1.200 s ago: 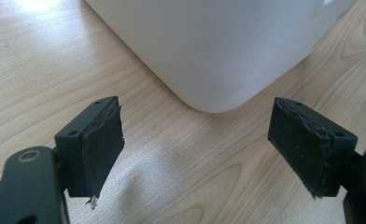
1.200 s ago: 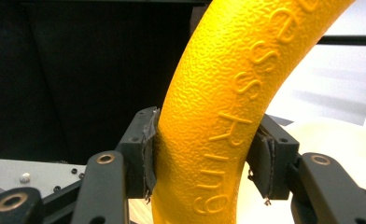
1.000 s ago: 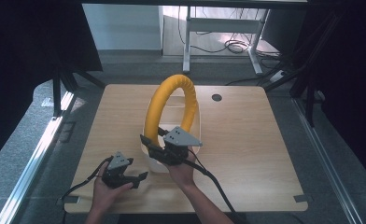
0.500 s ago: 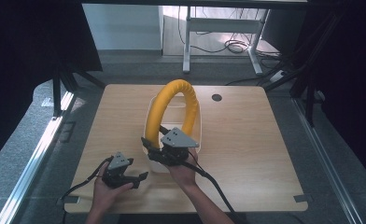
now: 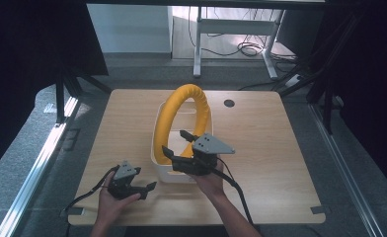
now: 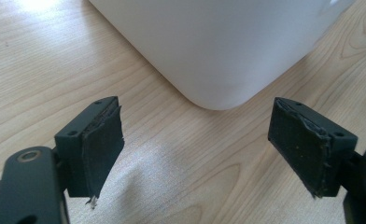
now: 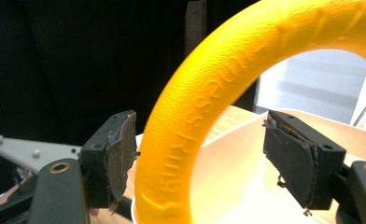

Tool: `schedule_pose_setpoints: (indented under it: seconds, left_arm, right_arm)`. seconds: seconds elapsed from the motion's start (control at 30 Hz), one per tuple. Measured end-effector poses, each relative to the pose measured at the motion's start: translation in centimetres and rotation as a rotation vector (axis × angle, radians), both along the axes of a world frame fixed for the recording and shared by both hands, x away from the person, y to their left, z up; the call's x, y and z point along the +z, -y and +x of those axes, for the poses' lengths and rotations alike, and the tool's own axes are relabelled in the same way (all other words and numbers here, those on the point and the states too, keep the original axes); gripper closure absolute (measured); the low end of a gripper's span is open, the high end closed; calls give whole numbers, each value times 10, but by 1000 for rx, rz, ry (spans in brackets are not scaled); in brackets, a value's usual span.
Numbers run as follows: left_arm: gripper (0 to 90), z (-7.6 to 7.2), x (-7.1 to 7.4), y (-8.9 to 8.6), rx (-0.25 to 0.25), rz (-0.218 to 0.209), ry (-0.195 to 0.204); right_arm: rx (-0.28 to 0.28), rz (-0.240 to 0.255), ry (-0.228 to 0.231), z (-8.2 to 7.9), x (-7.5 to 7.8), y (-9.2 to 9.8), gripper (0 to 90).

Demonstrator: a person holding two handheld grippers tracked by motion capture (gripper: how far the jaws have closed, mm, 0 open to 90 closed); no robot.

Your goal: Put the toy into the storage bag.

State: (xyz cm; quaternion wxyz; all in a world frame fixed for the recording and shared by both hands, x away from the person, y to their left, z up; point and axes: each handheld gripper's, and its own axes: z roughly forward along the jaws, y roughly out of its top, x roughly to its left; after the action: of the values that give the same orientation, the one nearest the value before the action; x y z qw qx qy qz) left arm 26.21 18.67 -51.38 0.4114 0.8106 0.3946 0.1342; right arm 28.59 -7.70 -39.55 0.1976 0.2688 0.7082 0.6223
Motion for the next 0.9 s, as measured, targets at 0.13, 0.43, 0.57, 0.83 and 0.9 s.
schedule_pose_setpoints:
  seconds: [0.13, 0.43, 0.57, 0.83, 0.9]
  left_arm:
    - [182, 0, 0, 0, 3, 3, 0]
    - [181, 0, 0, 0, 4, 4, 0]
    - [181, 0, 0, 0, 6, 7, 1]
    - [182, 1, -1, 1, 8, 10, -2]
    - [182, 0, -1, 1, 6, 12, -3]
  right_arm:
    - [6, -3, -6, -1, 3, 14, 259]
    - [-32, -35, 1, -2, -4, 72, 278]
    - [-65, -53, -4, 0, -12, 93, 292]
    - [-149, -66, -51, 5, -36, 137, 318]
    - [-166, -71, -66, 7, -41, 145, 321]
